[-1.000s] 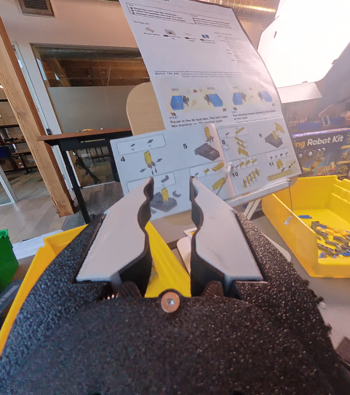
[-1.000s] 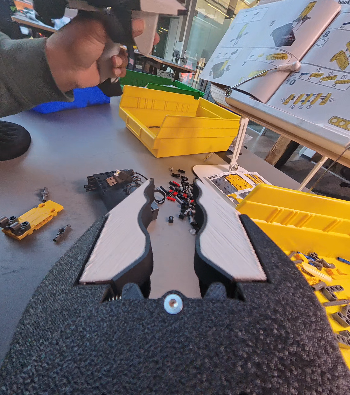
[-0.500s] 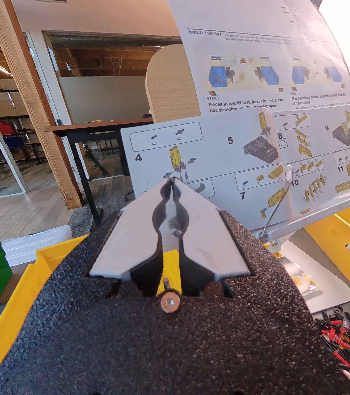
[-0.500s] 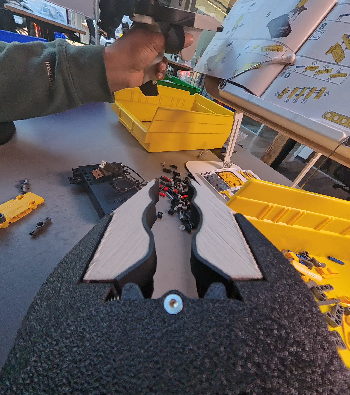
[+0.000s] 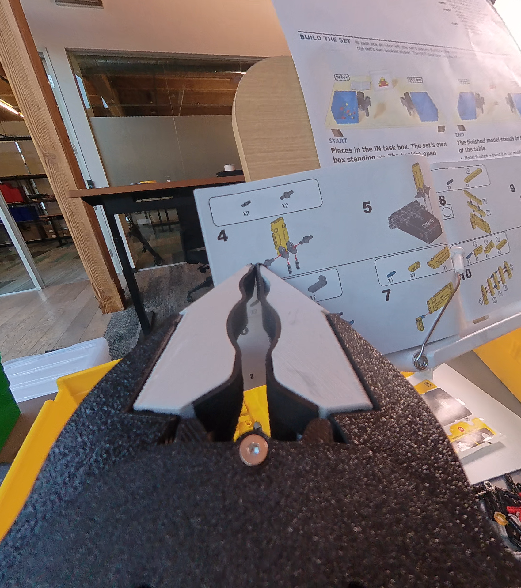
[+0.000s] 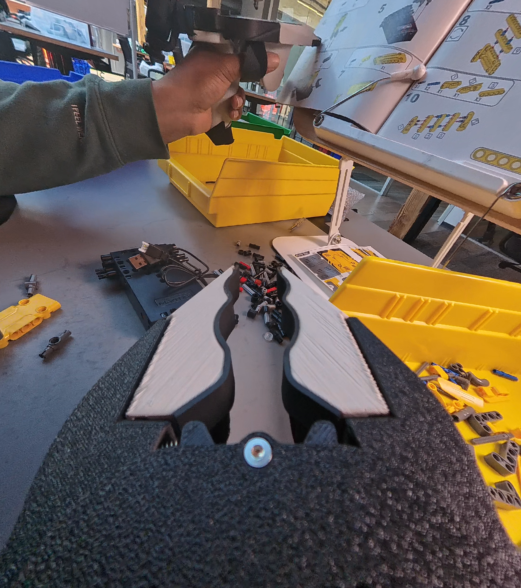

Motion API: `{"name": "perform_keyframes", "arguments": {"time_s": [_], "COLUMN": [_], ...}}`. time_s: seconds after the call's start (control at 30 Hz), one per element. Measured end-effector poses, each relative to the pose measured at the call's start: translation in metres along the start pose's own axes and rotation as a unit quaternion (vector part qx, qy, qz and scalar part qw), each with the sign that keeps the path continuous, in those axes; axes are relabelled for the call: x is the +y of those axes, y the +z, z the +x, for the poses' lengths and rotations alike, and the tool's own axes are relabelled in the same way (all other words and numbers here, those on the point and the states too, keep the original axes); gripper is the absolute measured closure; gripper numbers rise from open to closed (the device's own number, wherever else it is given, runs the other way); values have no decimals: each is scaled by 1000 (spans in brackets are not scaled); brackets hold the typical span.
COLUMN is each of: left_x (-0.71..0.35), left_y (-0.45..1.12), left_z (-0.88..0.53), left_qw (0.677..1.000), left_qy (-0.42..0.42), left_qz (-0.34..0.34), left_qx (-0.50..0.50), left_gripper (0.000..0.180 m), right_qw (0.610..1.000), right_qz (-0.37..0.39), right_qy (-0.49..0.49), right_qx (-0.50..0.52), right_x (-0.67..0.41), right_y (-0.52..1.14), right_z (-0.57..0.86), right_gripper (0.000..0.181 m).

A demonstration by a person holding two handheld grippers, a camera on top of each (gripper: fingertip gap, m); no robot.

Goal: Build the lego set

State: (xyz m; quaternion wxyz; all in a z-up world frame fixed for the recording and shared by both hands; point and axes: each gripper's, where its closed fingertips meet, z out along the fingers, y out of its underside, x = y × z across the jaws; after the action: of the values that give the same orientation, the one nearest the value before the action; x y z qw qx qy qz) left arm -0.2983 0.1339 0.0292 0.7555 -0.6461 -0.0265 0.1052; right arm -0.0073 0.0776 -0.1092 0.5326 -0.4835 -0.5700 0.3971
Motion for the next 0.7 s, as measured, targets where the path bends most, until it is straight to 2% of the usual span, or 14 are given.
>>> {"name": "perform_keyframes", "arguments": {"time_s": [0.7], "left_x": [-7], "left_y": [4], "left_z": [15], "left_qw": [999], "left_qy": [19], "left_qz": [7], "left_qx": [26], "left_gripper": [180], "right_qw": [1000], "right_qz": [-2], "right_qy": [4], "right_qx": [-9], "right_x": [0], "right_y": [2], "right_z": [-3], "right_gripper": [162]}}
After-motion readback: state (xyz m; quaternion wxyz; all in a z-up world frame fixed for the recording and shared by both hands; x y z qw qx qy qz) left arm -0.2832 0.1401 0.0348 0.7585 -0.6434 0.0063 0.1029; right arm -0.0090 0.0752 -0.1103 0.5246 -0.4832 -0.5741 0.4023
